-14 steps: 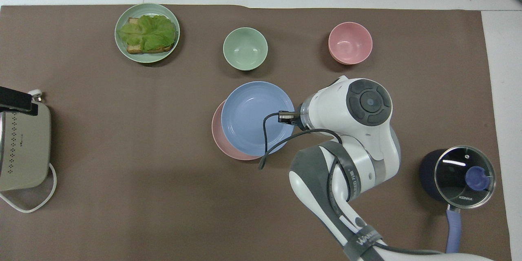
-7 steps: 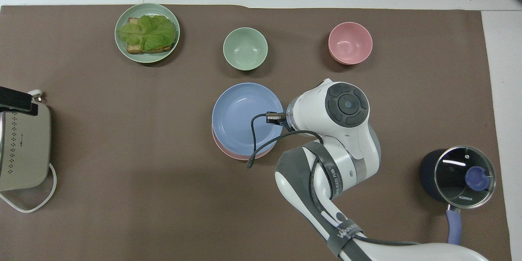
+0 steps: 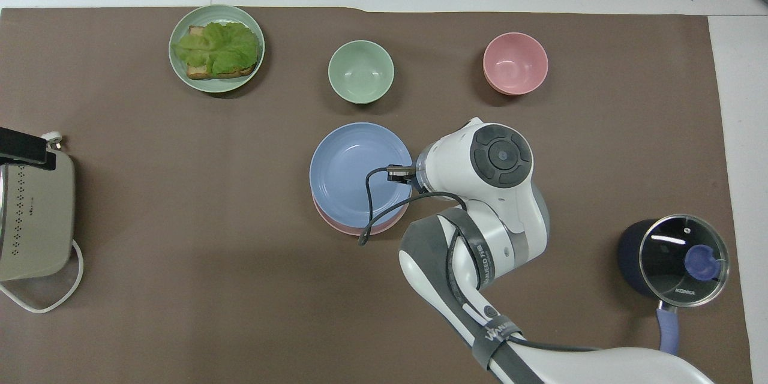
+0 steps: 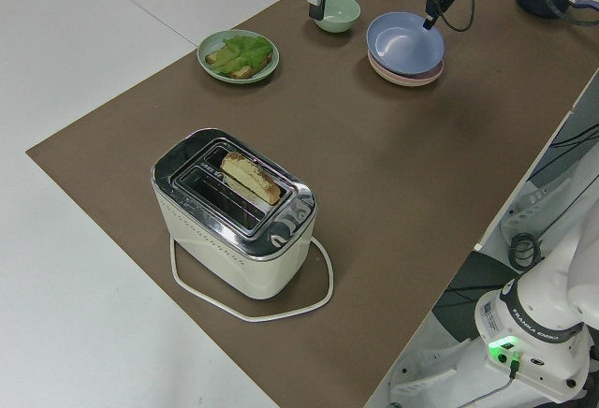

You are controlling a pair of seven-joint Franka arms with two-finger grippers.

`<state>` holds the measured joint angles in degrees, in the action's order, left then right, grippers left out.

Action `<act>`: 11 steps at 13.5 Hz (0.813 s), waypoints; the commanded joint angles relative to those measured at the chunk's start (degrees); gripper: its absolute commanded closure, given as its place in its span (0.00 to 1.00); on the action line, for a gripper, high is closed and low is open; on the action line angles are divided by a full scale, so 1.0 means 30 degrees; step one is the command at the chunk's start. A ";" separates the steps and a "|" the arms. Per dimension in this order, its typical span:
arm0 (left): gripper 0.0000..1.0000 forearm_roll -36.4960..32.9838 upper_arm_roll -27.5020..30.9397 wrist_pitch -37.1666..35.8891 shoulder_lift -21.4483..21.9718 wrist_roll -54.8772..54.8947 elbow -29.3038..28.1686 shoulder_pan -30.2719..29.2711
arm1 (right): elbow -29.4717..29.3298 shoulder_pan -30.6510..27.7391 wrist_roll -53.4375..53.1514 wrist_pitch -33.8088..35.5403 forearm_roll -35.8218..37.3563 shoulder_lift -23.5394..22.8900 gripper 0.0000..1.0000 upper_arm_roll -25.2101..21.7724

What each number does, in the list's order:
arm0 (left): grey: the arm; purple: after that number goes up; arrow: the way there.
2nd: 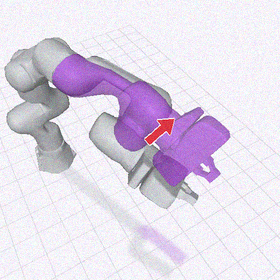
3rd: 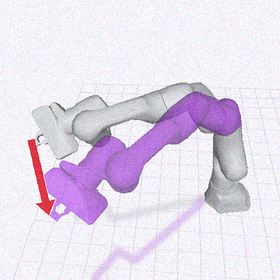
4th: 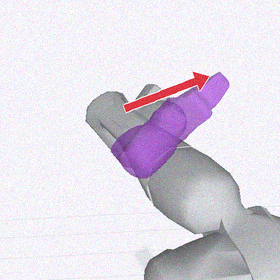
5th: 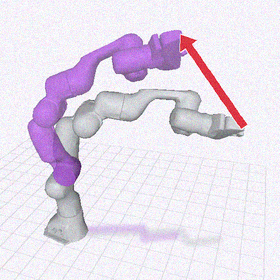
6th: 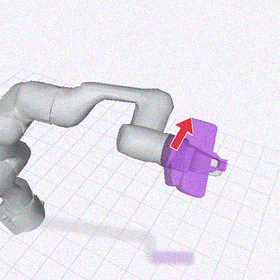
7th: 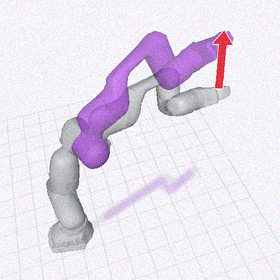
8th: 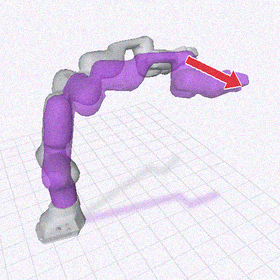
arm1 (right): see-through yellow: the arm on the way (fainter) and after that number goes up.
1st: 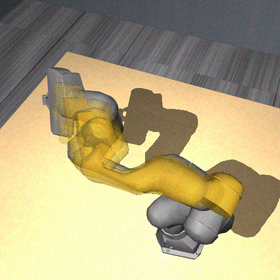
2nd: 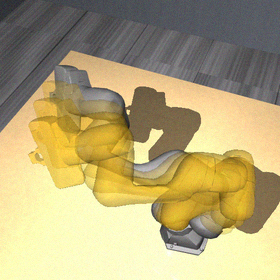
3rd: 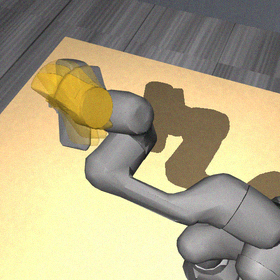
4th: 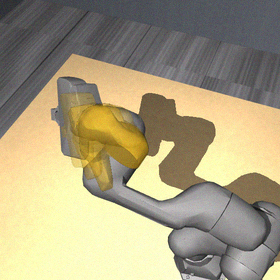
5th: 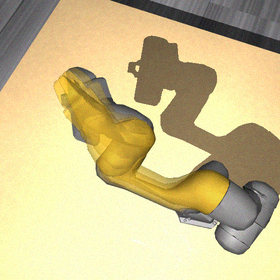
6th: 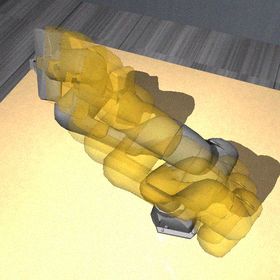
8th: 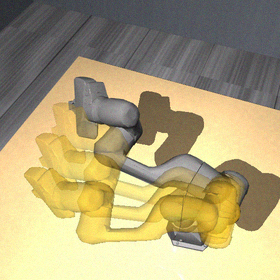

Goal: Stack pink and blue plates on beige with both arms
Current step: 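Lower the blue plate onto the stack and open the right gripper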

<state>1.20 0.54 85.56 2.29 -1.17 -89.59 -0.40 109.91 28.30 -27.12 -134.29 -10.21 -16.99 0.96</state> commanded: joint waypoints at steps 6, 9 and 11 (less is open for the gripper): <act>0.00 -0.0343 0.0024 -0.0249 0.0232 0.0067 -0.0109 0.0015 | -0.0012 -0.0467 0.0980 -0.0501 -0.0287 -0.0110 0.00 -0.0057; 0.00 -0.0343 0.0024 -0.0249 0.0203 0.0067 -0.0109 0.0015 | -0.0276 -0.1227 0.1481 -0.0442 -0.0199 0.0531 0.00 -0.0145; 0.00 -0.0343 0.0024 -0.0249 0.0203 0.0067 -0.0109 0.0015 | -0.0336 -0.2016 0.1481 -0.0383 0.0295 0.1292 0.00 -0.0204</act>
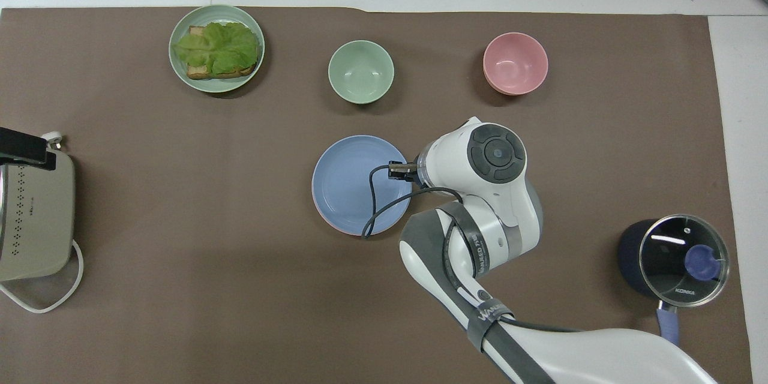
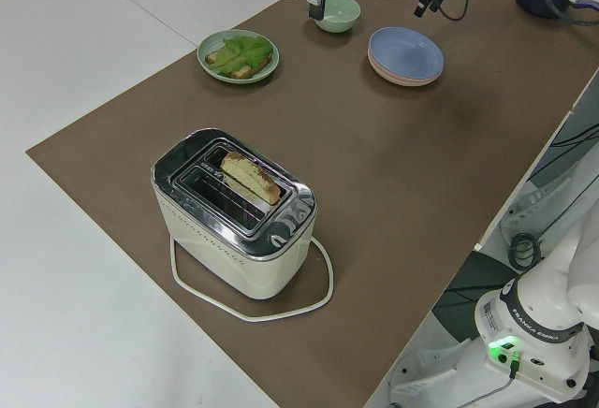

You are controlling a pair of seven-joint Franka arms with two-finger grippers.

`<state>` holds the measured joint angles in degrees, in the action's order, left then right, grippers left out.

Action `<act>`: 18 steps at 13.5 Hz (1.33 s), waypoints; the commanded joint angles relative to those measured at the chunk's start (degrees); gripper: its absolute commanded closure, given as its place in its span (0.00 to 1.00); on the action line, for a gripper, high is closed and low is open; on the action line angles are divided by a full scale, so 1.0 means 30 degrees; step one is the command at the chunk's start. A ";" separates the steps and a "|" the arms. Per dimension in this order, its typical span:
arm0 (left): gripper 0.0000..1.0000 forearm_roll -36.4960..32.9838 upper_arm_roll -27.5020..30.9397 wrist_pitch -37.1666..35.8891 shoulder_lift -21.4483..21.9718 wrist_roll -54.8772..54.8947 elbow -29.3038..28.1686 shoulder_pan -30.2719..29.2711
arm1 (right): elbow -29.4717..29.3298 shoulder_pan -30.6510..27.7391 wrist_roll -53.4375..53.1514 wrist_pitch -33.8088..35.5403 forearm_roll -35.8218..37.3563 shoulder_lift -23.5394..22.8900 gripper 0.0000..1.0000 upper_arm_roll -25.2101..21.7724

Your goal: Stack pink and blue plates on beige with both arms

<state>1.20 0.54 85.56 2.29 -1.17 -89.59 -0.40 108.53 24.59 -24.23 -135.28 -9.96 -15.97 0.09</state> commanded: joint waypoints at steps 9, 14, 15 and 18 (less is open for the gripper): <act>0.00 -0.0343 0.0024 -0.0249 0.0203 0.0067 -0.0109 0.0015 | -0.1458 -0.3800 0.2068 0.3430 0.3642 0.2919 0.00 0.0116; 0.00 -0.0343 0.0024 -0.0248 0.0203 0.0067 -0.0109 0.0015 | -0.1900 -0.5206 0.4291 0.6094 0.3642 0.4879 0.00 0.0087; 0.00 -0.0343 0.0024 -0.0249 0.0203 0.0067 -0.0109 0.0015 | -0.2016 -0.5441 0.4818 0.6826 0.3642 0.5377 0.00 0.0058; 0.00 -0.0343 0.0023 -0.0249 0.0203 0.0067 -0.0109 0.0015 | -0.3507 -0.6233 0.6022 1.0629 0.3584 0.6201 0.00 0.0058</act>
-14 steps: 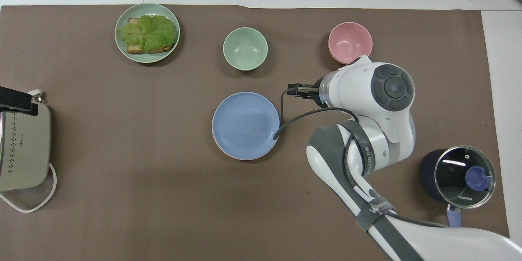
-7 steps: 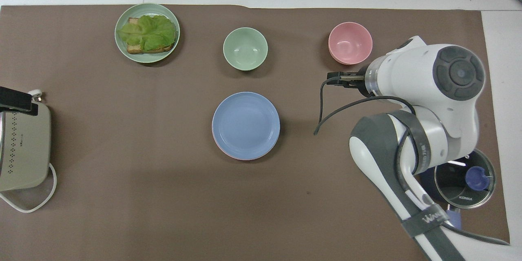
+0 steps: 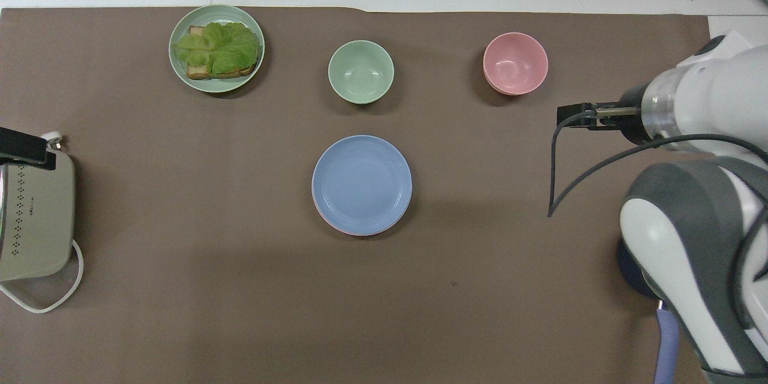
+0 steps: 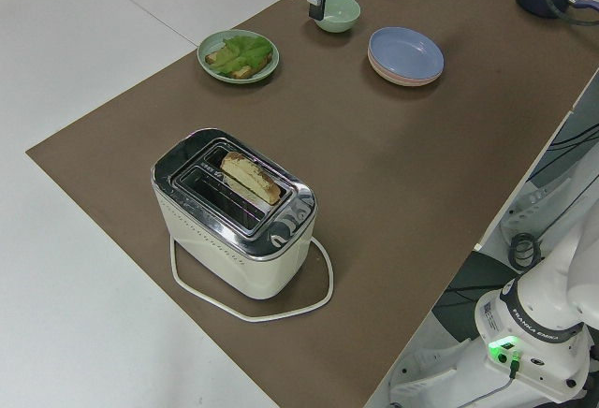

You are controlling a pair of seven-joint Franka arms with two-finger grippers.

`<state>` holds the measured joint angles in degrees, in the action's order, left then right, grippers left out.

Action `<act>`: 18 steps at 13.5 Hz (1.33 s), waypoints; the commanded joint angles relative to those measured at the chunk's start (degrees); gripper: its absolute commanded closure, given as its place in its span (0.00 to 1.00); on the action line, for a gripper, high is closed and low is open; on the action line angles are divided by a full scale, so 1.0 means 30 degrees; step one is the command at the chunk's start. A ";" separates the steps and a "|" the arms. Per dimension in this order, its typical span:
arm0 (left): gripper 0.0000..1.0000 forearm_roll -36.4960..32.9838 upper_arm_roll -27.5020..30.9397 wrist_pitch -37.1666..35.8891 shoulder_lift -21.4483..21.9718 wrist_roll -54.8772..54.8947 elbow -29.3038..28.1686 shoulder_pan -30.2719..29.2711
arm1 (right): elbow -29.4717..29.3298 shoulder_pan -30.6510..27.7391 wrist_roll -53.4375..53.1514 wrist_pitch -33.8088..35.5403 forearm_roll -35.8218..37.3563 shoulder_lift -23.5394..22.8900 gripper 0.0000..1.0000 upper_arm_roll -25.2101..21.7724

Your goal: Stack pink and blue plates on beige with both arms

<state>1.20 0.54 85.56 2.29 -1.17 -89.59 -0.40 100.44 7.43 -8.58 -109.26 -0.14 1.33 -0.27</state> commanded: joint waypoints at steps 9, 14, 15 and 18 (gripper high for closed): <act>0.00 -0.0343 -0.0005 -0.0248 0.0203 0.0067 -0.0109 0.0015 | -0.1838 -0.1011 0.2509 0.5045 0.0018 0.1491 0.00 -0.1580; 0.00 -0.0343 0.0024 -0.0248 0.0203 0.0067 -0.0109 0.0015 | -0.1662 -0.1478 0.4056 0.5102 0.0309 0.1609 0.00 -0.1698; 0.00 -0.0343 -0.0005 -0.0248 0.0203 0.0067 -0.0109 0.0015 | -0.1662 -0.1742 0.4323 0.5218 0.0309 0.1638 0.00 -0.1698; 0.00 -0.0343 -0.0005 -0.0248 0.0203 0.0067 -0.0109 0.0015 | -0.1575 -0.1833 0.4239 0.5278 0.0367 0.1638 0.00 -0.1698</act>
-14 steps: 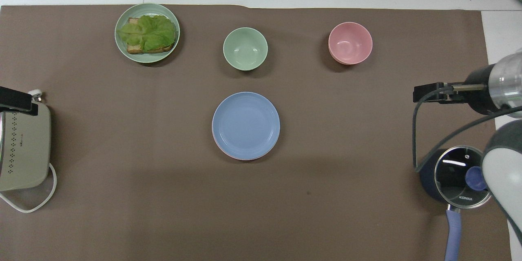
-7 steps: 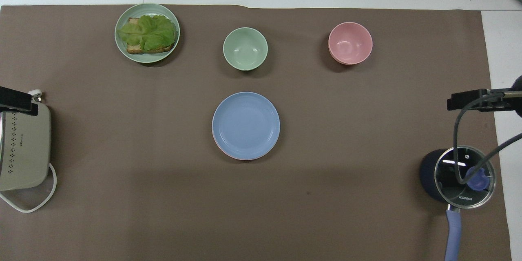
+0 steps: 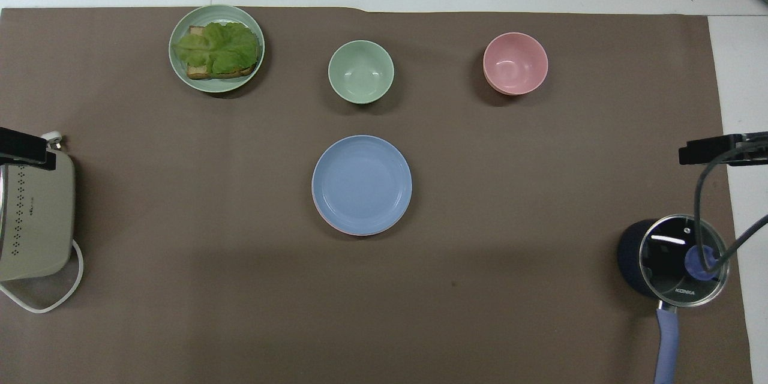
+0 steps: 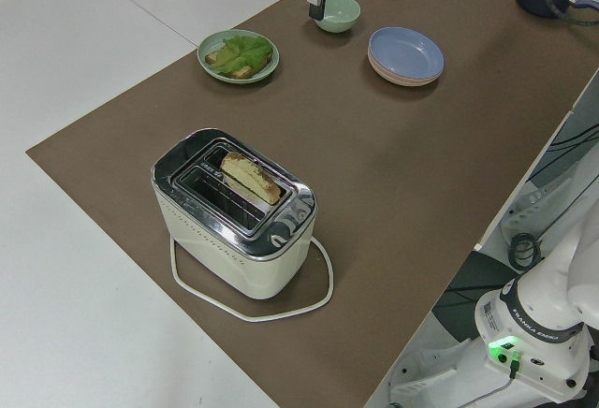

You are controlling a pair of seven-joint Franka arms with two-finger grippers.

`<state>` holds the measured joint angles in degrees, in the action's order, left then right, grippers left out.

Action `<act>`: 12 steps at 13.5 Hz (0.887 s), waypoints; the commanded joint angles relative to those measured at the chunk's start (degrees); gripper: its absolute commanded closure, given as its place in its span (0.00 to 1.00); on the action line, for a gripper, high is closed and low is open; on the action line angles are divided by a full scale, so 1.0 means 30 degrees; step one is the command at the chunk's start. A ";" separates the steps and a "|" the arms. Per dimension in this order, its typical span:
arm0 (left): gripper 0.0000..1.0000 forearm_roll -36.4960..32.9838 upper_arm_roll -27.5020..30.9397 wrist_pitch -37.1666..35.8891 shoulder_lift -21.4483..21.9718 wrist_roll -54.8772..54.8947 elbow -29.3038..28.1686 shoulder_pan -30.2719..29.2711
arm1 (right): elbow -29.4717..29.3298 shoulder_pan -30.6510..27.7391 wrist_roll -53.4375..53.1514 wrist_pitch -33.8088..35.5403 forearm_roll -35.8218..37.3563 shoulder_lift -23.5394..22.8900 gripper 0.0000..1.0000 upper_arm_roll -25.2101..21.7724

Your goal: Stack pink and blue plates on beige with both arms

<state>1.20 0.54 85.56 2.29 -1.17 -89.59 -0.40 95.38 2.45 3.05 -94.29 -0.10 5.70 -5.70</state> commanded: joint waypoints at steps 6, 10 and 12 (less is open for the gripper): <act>0.00 -0.0343 0.0024 -0.0248 0.0203 0.0067 -0.0109 0.0015 | 0.0141 0.0031 -0.1513 0.0491 0.0356 0.0324 0.00 0.0200; 0.00 -0.0343 0.0024 -0.0248 0.0203 0.0067 -0.0109 0.0015 | 0.0171 0.0001 -0.1397 0.0696 0.0356 0.0354 0.00 0.0200; 0.00 -0.0343 0.0024 -0.0248 0.0203 0.0067 -0.0109 0.0015 | 0.0171 0.0090 -0.1455 0.0842 0.0472 0.0354 0.00 0.0287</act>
<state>1.20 0.54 85.56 2.29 -1.17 -89.59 -0.40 95.39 2.66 -0.24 -92.82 0.15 5.80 -5.40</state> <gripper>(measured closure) 0.000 0.000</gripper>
